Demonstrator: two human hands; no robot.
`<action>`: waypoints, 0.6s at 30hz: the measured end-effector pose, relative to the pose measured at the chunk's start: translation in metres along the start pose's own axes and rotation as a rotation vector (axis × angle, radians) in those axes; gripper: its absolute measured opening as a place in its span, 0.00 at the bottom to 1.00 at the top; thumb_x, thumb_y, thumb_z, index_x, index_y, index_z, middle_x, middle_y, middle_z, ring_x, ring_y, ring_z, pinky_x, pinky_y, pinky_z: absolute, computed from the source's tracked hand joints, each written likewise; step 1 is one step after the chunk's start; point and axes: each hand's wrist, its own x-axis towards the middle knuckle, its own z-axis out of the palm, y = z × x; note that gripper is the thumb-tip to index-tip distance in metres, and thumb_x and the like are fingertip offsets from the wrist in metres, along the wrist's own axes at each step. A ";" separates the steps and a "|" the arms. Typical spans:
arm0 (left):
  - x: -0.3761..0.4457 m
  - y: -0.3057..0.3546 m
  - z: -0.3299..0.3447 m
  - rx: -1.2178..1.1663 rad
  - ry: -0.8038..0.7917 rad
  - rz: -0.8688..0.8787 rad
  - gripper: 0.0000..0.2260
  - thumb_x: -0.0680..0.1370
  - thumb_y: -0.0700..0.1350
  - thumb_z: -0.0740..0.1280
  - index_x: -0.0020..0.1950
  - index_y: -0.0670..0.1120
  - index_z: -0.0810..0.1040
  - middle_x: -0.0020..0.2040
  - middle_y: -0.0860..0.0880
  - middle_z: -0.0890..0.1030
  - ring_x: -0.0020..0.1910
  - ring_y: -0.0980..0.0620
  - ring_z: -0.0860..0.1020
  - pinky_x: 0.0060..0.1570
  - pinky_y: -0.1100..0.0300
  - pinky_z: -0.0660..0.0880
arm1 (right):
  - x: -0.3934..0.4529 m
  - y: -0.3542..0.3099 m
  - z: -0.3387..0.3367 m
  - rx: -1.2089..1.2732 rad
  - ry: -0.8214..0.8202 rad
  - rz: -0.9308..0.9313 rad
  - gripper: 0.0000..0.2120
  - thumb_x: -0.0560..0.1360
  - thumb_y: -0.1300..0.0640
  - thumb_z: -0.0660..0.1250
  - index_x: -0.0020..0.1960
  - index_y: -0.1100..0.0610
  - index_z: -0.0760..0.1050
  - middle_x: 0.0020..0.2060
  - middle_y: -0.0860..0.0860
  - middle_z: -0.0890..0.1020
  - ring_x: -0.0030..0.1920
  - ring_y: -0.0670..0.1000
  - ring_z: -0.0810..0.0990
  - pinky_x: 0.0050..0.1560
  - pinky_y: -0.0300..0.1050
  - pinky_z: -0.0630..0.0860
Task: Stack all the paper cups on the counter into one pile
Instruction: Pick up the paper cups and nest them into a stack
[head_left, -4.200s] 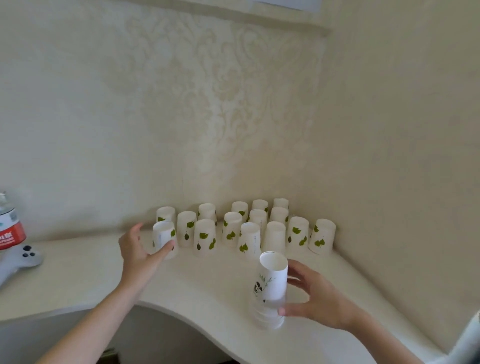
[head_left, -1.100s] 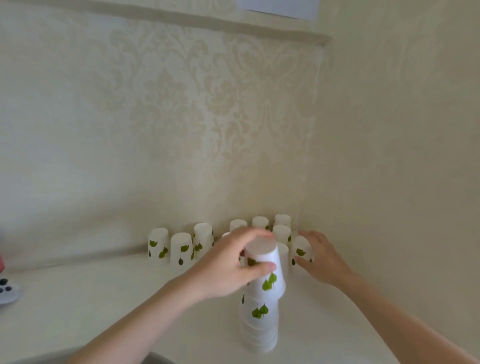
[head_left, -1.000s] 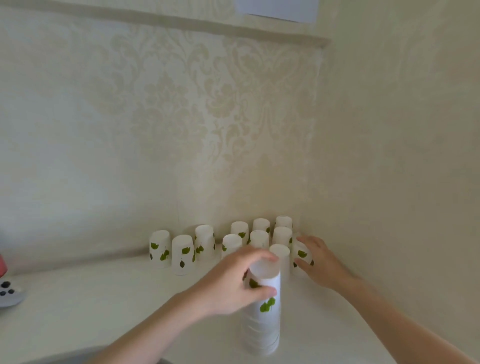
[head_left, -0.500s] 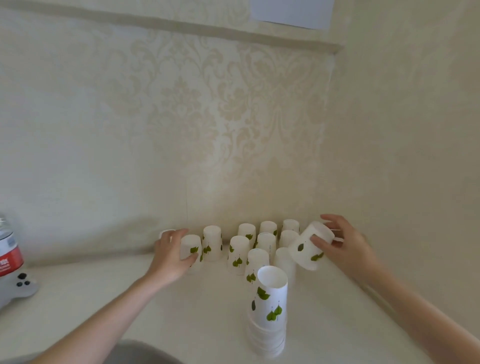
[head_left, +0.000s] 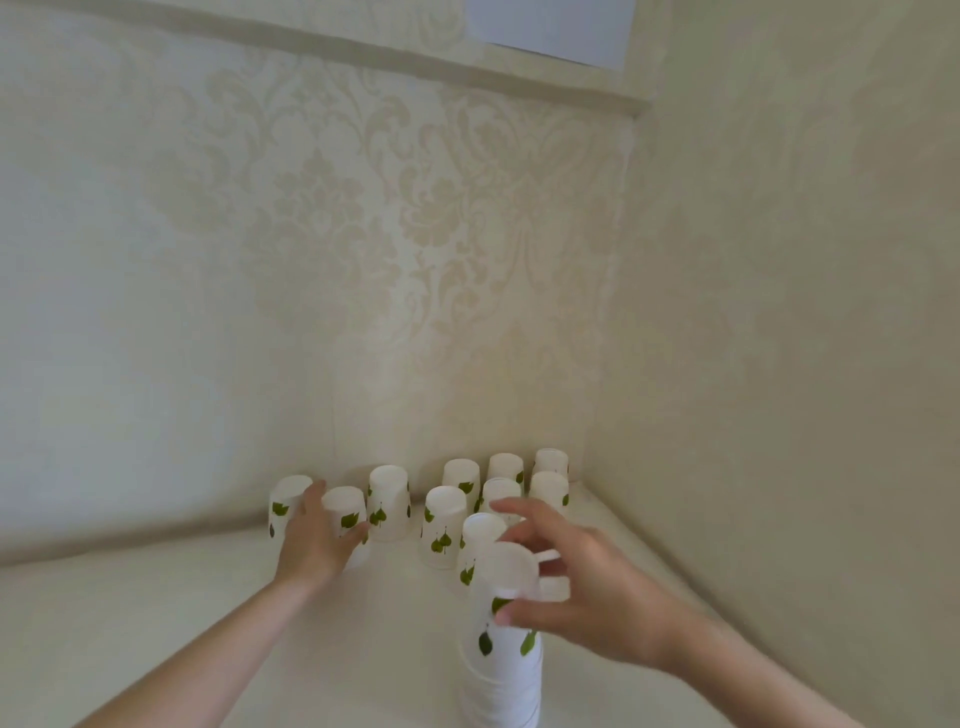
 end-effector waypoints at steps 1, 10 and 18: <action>0.002 -0.001 0.003 -0.018 0.005 -0.007 0.37 0.72 0.49 0.76 0.75 0.40 0.62 0.73 0.39 0.69 0.70 0.38 0.70 0.64 0.44 0.71 | -0.001 0.003 0.005 0.027 0.009 0.003 0.36 0.67 0.48 0.76 0.69 0.37 0.63 0.57 0.41 0.80 0.61 0.40 0.77 0.62 0.36 0.75; -0.017 0.022 -0.022 -0.352 0.105 -0.011 0.24 0.71 0.46 0.76 0.63 0.46 0.70 0.56 0.46 0.78 0.58 0.42 0.78 0.55 0.48 0.75 | -0.007 0.039 -0.006 0.298 0.023 0.147 0.31 0.64 0.50 0.80 0.64 0.42 0.74 0.59 0.41 0.80 0.61 0.42 0.79 0.58 0.37 0.78; -0.077 0.078 -0.084 -0.824 -0.068 0.051 0.24 0.73 0.43 0.76 0.66 0.52 0.73 0.58 0.49 0.81 0.53 0.52 0.81 0.46 0.57 0.76 | 0.033 0.124 0.027 0.146 0.339 0.543 0.48 0.61 0.46 0.81 0.74 0.51 0.61 0.65 0.50 0.73 0.64 0.52 0.74 0.62 0.46 0.72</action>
